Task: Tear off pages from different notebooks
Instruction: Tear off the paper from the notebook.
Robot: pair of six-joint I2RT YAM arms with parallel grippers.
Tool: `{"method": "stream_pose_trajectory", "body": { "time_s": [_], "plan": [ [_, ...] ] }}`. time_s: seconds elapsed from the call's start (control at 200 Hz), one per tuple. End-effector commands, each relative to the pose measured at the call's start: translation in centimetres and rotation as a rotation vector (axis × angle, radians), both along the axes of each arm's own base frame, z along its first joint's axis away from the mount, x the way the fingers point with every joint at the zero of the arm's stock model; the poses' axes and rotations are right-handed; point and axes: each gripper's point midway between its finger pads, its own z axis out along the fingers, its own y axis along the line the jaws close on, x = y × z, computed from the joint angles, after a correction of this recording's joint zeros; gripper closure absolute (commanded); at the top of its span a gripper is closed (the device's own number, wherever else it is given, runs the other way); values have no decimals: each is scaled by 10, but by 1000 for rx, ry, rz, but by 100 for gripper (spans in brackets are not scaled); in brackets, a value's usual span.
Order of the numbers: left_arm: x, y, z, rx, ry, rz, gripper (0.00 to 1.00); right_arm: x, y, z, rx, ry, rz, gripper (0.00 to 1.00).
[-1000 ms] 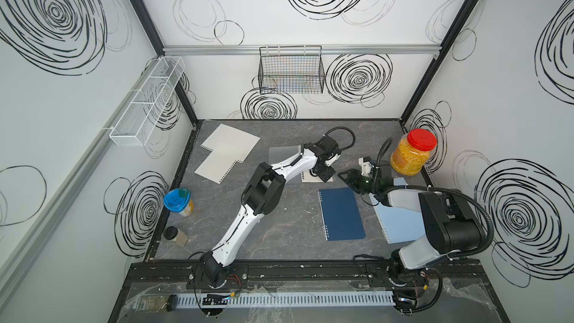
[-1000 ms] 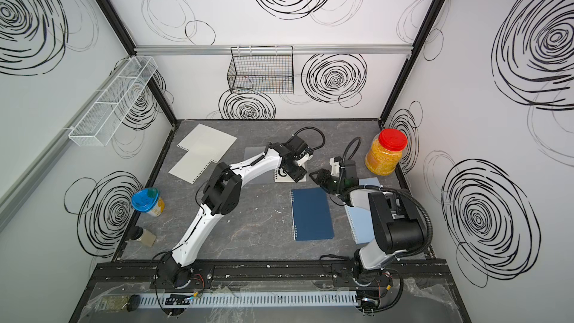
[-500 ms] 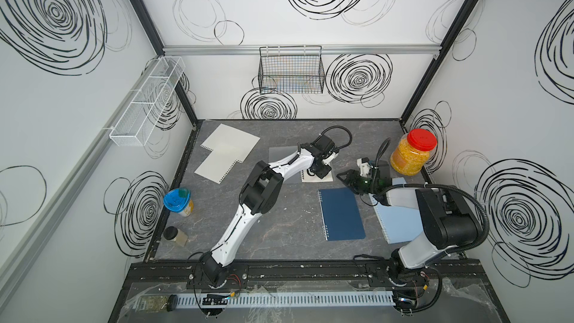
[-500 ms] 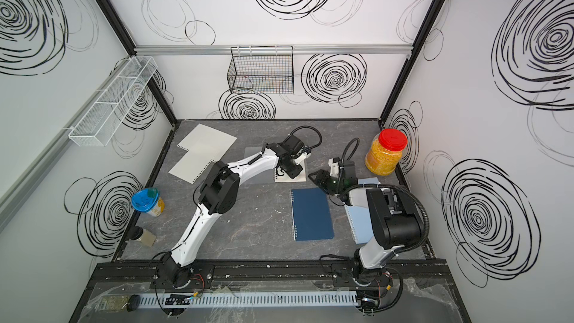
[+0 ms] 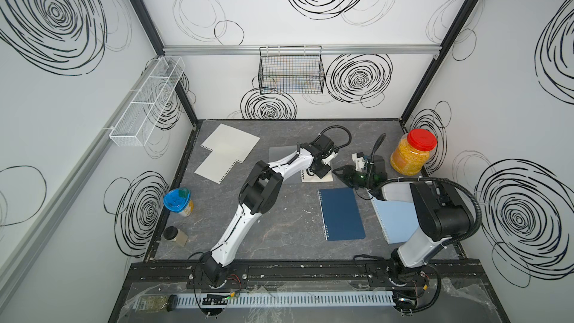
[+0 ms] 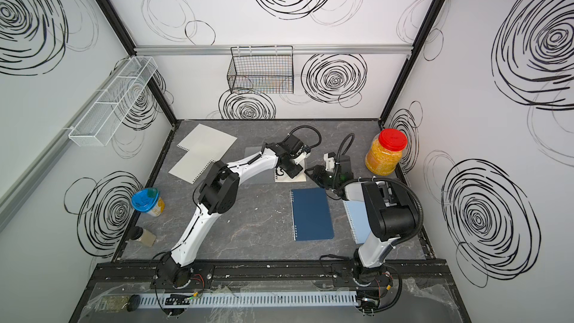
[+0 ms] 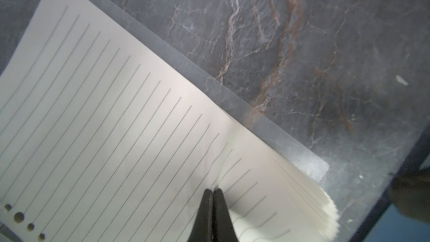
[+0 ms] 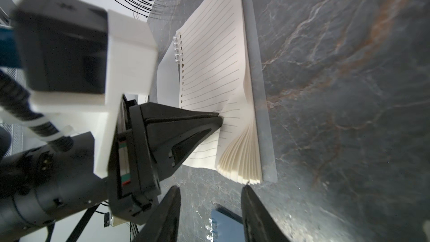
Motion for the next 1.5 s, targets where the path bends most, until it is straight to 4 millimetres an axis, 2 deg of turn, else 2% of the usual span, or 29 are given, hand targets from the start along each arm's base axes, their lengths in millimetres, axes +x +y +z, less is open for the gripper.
{"method": "stream_pose_trajectory", "body": {
  "time_s": [0.0,0.2,0.746,1.496],
  "plan": [
    [-48,49,-78,210,226,-3,99,12,9,13,31,-47,24,61],
    [-49,49,-78,195,234,-5,100,17,14,9,36,-41,35,71],
    [-51,49,-78,160,256,-4,100,25,28,1,47,-20,76,66],
    [-51,51,-77,171,255,-6,100,14,23,-18,16,23,65,63]
  ]
}}
